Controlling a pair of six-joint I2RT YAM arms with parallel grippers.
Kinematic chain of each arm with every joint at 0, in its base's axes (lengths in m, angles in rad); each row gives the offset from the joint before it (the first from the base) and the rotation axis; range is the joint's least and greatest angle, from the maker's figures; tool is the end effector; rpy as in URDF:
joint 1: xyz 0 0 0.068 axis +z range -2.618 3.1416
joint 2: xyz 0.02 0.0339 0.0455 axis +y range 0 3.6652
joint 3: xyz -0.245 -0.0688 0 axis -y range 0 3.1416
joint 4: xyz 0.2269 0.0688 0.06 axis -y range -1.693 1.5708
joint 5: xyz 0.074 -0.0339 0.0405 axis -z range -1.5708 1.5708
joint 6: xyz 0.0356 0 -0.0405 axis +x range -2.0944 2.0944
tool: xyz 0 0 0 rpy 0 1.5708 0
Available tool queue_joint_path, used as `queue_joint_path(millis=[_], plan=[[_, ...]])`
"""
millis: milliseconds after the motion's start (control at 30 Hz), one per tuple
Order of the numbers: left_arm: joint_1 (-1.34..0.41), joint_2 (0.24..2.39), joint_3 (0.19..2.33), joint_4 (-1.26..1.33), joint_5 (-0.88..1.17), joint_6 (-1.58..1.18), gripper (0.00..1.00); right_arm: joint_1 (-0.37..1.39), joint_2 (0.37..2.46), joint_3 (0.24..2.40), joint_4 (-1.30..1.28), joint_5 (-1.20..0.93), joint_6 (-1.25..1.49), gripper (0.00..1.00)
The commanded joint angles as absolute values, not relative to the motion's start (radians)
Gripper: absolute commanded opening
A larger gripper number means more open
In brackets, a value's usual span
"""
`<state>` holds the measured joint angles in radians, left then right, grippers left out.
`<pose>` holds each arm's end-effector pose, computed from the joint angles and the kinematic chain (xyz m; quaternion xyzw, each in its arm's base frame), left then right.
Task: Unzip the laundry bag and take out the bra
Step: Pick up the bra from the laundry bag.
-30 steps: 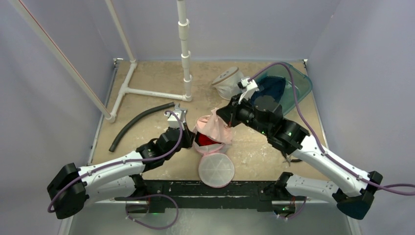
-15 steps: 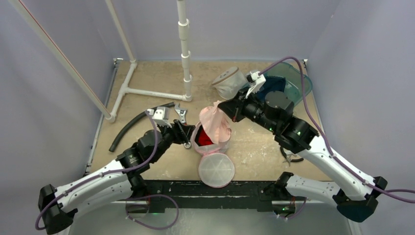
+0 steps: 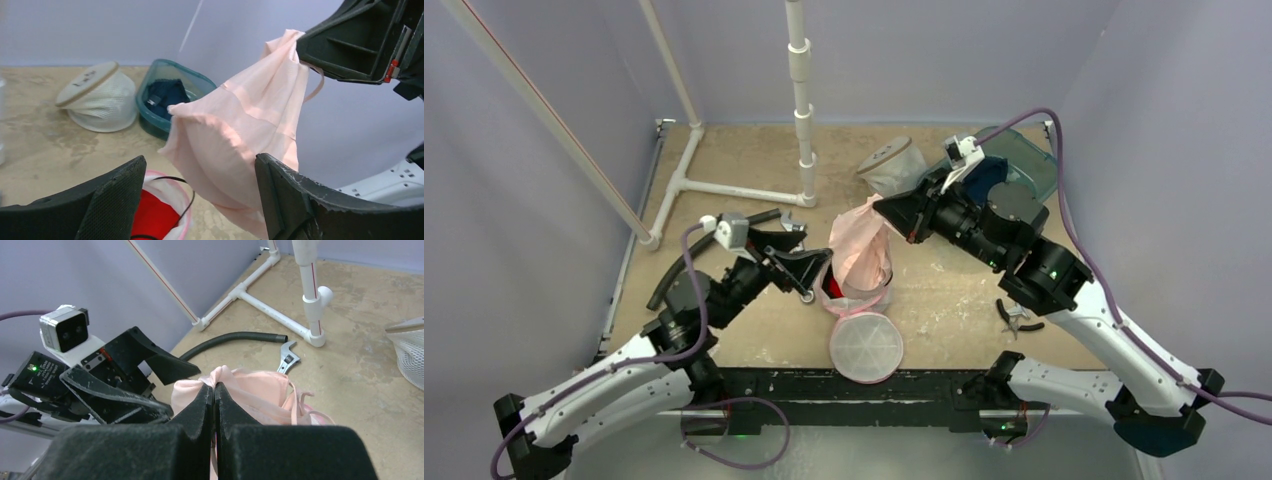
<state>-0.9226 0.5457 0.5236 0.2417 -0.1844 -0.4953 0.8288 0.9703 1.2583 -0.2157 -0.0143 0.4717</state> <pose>0.0928 -0.1118 0.3194 0.0618 0.6238 -0.4622 0.6273 0.1290 0.1414 0.4455 -0.1261 0.6693 0.4471 0.5798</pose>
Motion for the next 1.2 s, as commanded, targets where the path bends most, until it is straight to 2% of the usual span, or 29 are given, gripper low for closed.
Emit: queue_joint_path(millis=[0,133,400,800,867,1033,1067,1133,1167], plan=[[-0.919,0.669,0.615,0.319,-0.017,-0.597,0.79,0.823,0.944,1.275,-0.170,0.026,0.493,0.00],[-0.919,0.715,0.557,0.464,0.029,-0.730,0.80,0.824,0.930,1.255,-0.149,0.051,0.512,0.00],[-0.920,0.734,0.460,0.622,-0.039,-0.906,0.80,0.823,0.919,1.232,-0.122,0.086,0.537,0.00],[-0.920,0.914,0.527,0.634,-0.054,-0.957,0.81,0.824,0.938,1.206,-0.080,0.078,0.566,0.00],[-0.920,0.932,0.533,0.625,-0.068,-0.947,0.73,0.823,0.942,1.203,-0.075,0.066,0.568,0.00],[-0.920,0.965,0.534,0.677,-0.063,-0.919,0.39,0.824,0.949,1.184,-0.067,0.043,0.571,0.00],[-0.919,0.968,0.534,0.685,-0.063,-0.918,0.35,0.823,0.951,1.183,-0.068,0.038,0.571,0.00],[-0.919,0.978,0.531,0.706,-0.064,-0.916,0.35,0.823,0.952,1.176,-0.067,0.034,0.571,0.00],[-0.920,0.985,0.534,0.713,-0.062,-0.916,0.39,0.824,0.952,1.172,-0.064,0.031,0.573,0.00]])
